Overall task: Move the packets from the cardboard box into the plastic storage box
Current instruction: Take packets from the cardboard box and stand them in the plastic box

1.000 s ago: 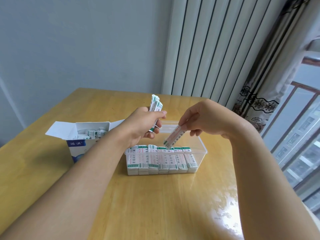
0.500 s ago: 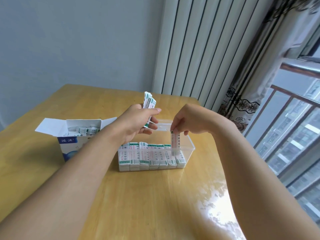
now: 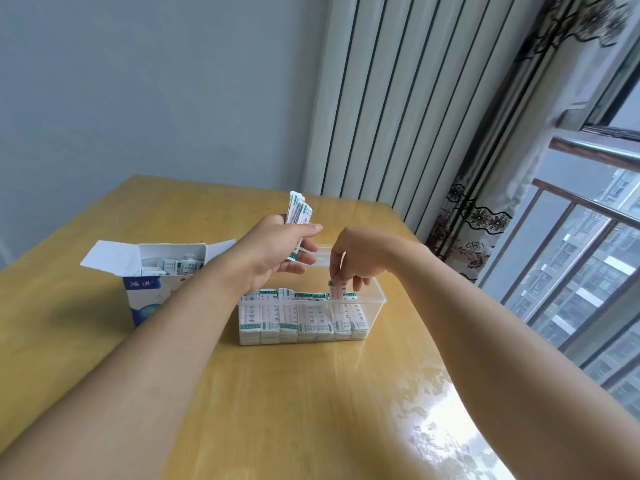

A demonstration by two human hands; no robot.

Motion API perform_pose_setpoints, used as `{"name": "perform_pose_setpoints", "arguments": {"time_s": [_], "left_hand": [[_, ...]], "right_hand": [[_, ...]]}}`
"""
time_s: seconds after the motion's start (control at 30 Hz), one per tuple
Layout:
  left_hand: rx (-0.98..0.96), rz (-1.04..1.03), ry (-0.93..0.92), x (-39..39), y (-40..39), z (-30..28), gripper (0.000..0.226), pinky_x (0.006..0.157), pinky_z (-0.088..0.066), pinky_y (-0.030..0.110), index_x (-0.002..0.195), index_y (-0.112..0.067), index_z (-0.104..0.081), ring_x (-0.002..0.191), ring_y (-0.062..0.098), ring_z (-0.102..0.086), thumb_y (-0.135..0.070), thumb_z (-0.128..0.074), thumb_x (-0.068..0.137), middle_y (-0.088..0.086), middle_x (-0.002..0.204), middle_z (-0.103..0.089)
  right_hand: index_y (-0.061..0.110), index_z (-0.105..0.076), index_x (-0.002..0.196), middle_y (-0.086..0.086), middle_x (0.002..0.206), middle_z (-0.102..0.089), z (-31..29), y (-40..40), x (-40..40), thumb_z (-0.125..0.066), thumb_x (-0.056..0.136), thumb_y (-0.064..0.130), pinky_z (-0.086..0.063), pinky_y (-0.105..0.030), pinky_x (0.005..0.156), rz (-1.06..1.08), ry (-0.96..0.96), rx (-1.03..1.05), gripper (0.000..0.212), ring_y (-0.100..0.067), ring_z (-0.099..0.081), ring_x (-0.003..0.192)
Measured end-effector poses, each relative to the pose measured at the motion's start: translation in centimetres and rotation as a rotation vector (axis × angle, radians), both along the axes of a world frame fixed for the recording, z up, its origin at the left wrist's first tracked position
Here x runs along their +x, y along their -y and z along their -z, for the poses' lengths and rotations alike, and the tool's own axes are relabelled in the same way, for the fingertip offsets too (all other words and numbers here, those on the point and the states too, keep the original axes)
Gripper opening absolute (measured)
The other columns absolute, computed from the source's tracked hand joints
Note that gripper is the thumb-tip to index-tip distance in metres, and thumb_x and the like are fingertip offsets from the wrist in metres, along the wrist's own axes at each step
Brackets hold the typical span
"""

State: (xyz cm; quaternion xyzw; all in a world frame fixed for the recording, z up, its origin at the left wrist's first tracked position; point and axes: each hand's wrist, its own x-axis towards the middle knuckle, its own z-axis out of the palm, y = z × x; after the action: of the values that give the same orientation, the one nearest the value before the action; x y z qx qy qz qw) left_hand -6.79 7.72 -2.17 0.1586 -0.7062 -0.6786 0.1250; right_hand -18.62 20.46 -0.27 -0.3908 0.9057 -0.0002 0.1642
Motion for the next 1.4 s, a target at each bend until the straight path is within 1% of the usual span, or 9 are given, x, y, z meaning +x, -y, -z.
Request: {"name": "perform_pose_setpoints", "arguments": {"time_s": [0.2,0.43,0.7,0.8,0.9,1.0,1.1,1.23,1.4], "left_hand": [[-0.001,0.010,0.014,-0.1,-0.1,-0.1,0.017,0.056,-0.053,0.025,0.108,-0.014,-0.060,0.078,0.018,-0.066,-0.027,-0.066,0.098,0.009,0.094,-0.066],[-0.009,0.010,0.025,-0.1,-0.1,0.0,0.018,0.057,-0.053,0.025,0.108,-0.014,-0.060,0.079,0.018,-0.066,-0.027,-0.066,0.098,0.009,0.094,-0.066],[0.003,0.003,0.032,-0.1,-0.1,0.0,0.019,0.056,-0.053,0.026,0.112,-0.012,-0.060,0.078,0.019,-0.066,-0.026,-0.064,0.099,0.010,0.094,-0.066],[0.066,0.005,0.031,0.0,0.0,-0.1,0.025,0.057,-0.055,0.028,0.120,-0.006,-0.060,0.079,0.023,-0.068,-0.023,-0.056,0.103,0.015,0.098,-0.068],[0.163,0.026,0.017,0.1,0.1,-0.2,0.033,0.063,-0.060,0.034,0.118,0.001,-0.063,0.084,0.032,-0.072,-0.020,-0.040,0.107,0.025,0.105,-0.071],[0.239,0.073,0.004,0.1,0.0,0.0,0.032,0.074,-0.063,0.042,0.120,0.005,-0.062,0.094,0.042,-0.073,-0.015,-0.040,0.109,0.027,0.108,-0.073],[0.237,0.151,-0.003,0.0,-0.4,0.1,0.026,0.076,-0.064,0.039,0.123,0.002,-0.061,0.096,0.039,-0.074,-0.015,-0.049,0.107,0.021,0.110,-0.074],[0.195,0.139,-0.021,0.0,-0.6,0.2,0.025,0.071,-0.064,0.033,0.121,0.001,-0.063,0.093,0.035,-0.076,-0.012,-0.060,0.100,0.017,0.108,-0.076],[0.271,0.118,-0.006,-0.1,-0.5,0.1,0.034,0.077,-0.064,0.041,0.119,0.000,-0.064,0.096,0.040,-0.074,-0.025,-0.045,0.108,0.023,0.105,-0.075]], "right_hand": [[0.017,-0.078,0.090,0.004,0.077,-0.078,0.6,0.5,0.1,-0.078,0.087,0.016,-0.052,-0.021,0.061,0.005,0.013,0.062,0.003,-0.006,-0.073,0.059],[0.015,-0.079,0.100,0.009,0.062,-0.066,1.2,0.9,0.7,-0.073,0.090,0.011,-0.052,-0.023,0.058,0.006,-0.110,0.088,0.012,-0.007,-0.065,0.050],[0.005,-0.061,0.130,-0.001,0.082,-0.073,1.0,1.2,1.4,-0.070,0.094,0.011,-0.061,-0.032,0.070,-0.012,-0.160,0.185,0.037,-0.010,-0.066,0.054],[0.012,-0.067,0.126,-0.005,0.099,-0.078,-1.3,0.1,1.7,-0.066,0.096,0.009,-0.058,-0.025,0.059,0.036,-0.129,0.019,0.030,-0.012,-0.072,0.064],[0.024,-0.077,0.110,0.006,0.087,-0.075,-2.1,-1.7,1.3,-0.073,0.093,0.022,-0.052,-0.019,0.056,0.115,-0.200,-0.490,0.019,-0.008,-0.072,0.071],[0.027,-0.076,0.114,0.015,0.097,-0.073,-0.7,-2.0,1.8,-0.074,0.091,0.037,-0.045,-0.014,0.059,0.170,-0.113,-0.879,0.025,0.004,-0.066,0.078],[0.025,-0.076,0.115,0.014,0.099,-0.074,0.0,-1.5,2.0,-0.076,0.090,0.036,-0.047,-0.012,0.058,0.175,-0.076,-0.929,0.027,0.008,-0.061,0.072],[0.021,-0.081,0.101,0.007,0.087,-0.079,-0.3,-1.9,1.0,-0.084,0.083,0.028,-0.064,-0.034,0.072,0.211,0.033,-0.967,0.019,-0.005,-0.073,0.075],[0.020,-0.079,0.101,0.005,0.086,-0.079,-0.1,-2.2,0.4,-0.087,0.079,0.014,-0.064,-0.034,0.074,0.207,0.113,-0.934,0.024,-0.009,-0.075,0.073]]}}
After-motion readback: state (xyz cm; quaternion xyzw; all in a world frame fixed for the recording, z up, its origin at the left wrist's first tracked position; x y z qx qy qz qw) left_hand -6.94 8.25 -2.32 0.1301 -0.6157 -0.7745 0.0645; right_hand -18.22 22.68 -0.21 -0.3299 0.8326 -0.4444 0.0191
